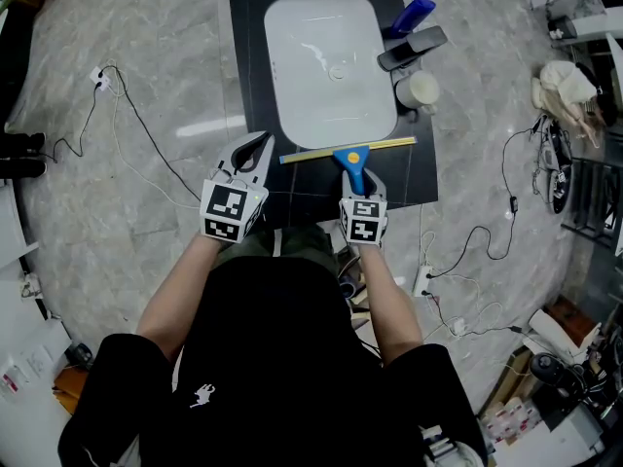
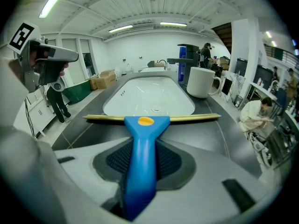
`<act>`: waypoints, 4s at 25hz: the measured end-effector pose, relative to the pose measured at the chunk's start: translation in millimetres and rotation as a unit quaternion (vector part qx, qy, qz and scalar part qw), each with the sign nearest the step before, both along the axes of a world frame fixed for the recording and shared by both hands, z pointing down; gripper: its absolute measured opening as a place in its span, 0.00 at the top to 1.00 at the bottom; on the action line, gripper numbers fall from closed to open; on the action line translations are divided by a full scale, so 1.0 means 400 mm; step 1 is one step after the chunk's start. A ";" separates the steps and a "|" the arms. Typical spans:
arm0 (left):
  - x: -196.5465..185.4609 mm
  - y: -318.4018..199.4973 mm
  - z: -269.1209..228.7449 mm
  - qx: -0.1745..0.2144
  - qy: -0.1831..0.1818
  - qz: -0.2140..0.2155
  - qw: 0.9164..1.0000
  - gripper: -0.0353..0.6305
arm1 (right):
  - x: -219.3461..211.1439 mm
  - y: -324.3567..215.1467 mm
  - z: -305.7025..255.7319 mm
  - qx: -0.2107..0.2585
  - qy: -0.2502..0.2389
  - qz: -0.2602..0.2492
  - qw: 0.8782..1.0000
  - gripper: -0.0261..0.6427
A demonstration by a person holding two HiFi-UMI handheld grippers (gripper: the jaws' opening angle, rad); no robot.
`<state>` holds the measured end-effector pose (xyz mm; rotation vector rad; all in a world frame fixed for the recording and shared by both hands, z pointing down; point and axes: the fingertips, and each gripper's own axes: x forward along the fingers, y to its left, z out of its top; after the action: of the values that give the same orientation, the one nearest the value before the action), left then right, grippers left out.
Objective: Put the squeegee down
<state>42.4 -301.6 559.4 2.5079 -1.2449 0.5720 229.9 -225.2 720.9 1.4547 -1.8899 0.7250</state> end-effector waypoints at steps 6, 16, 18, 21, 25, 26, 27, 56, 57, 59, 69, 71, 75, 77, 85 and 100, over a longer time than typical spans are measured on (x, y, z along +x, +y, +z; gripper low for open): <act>-0.002 0.002 -0.001 0.000 0.000 0.003 1.000 0.94 | 0.001 -0.001 0.000 0.001 0.000 0.004 1.000 0.76; -0.010 0.006 -0.006 0.003 0.001 0.014 1.000 0.94 | 0.000 -0.001 0.001 -0.002 0.001 0.007 1.000 0.75; -0.014 0.011 -0.008 0.004 0.001 0.018 1.000 0.94 | -0.001 0.000 0.002 -0.001 -0.001 0.006 1.000 0.75; -0.021 0.019 -0.013 0.005 0.000 0.023 1.000 0.94 | -0.010 0.004 -0.001 -0.002 -0.009 -0.003 1.000 0.74; -0.025 0.026 -0.016 0.004 0.000 0.031 1.000 0.94 | -0.018 0.008 -0.004 0.002 -0.021 -0.015 1.000 0.70; -0.026 0.026 -0.019 0.005 0.000 0.033 0.999 0.94 | -0.019 0.009 -0.007 0.004 -0.022 -0.015 1.000 0.68; -0.028 0.026 -0.022 0.006 0.000 0.036 0.999 0.94 | -0.019 0.011 -0.010 0.007 -0.023 -0.014 1.000 0.68; 0.053 0.107 -0.209 0.069 0.082 0.214 0.971 0.94 | 0.020 0.200 -0.532 0.219 -0.053 0.211 0.951 0.96; 0.056 0.121 -0.219 0.072 0.085 0.216 0.970 0.94 | 0.019 0.216 -0.550 0.226 -0.055 0.214 0.949 0.96; 0.061 0.150 -0.236 0.079 0.089 0.218 0.969 0.94 | 0.018 0.251 -0.580 0.238 -0.059 0.219 0.945 0.96; 0.023 0.335 -0.302 0.109 0.088 0.177 0.974 0.94 | -0.004 0.447 -0.696 0.280 -0.063 0.201 0.937 0.96; 0.016 0.380 -0.308 0.112 0.085 0.166 0.976 0.94 | -0.005 0.488 -0.719 0.286 -0.063 0.194 0.936 0.96; 0.001 0.483 -0.316 0.119 0.078 0.149 0.979 0.94 | -0.008 0.577 -0.748 0.298 -0.068 0.183 0.934 0.96; -0.009 0.533 -0.326 0.124 0.075 0.146 0.979 0.94 | -0.014 0.617 -0.758 0.304 -0.073 0.177 0.933 0.96; -0.066 0.653 -0.370 0.147 0.066 0.127 0.979 0.94 | -0.052 0.724 -0.804 0.326 -0.090 0.161 0.927 0.96; -0.100 0.686 -0.453 0.181 0.089 0.129 0.971 0.94 | -0.092 0.779 -0.874 0.346 -0.085 0.163 0.920 0.96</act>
<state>2.3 -27.1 378.2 2.9745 -1.0417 0.1741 193.1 86.5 371.3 2.2457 -2.1855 0.3276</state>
